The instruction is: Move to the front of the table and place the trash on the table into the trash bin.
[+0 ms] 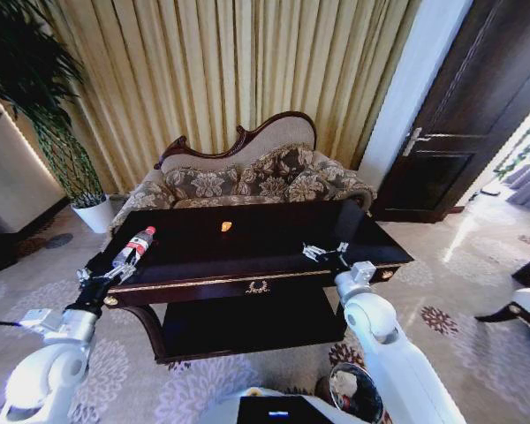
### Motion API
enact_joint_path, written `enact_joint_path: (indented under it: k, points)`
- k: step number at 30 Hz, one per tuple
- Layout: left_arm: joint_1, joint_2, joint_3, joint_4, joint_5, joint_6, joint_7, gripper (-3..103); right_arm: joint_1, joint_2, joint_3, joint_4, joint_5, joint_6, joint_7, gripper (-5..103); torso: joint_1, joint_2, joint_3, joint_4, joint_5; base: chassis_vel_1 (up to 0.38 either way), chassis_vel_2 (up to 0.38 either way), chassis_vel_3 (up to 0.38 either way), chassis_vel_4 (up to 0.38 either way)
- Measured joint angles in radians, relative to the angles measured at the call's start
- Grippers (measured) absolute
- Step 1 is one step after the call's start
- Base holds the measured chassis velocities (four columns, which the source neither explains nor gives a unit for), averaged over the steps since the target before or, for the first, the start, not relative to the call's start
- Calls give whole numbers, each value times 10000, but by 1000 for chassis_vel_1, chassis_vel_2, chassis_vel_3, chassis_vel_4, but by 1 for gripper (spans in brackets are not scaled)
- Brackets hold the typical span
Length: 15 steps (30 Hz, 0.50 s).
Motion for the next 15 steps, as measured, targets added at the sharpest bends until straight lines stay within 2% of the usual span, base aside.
enact_joint_path:
  k: [9, 15]
  points:
    - [489, -370, -673, -403, 27, 12, -10, 100, 2387, -533, -2061, -1179, 762, -292, 0, 100, 0, 0, 0, 5, 0, 0, 0, 0, 0]
    - [750, -737, -1067, -717, 91, 11, -24, 100, 4091, -389, -3756, -2003, 1465, -860, -1, 100, 1, -2, 0, 4, 0, 0, 0, 0, 0]
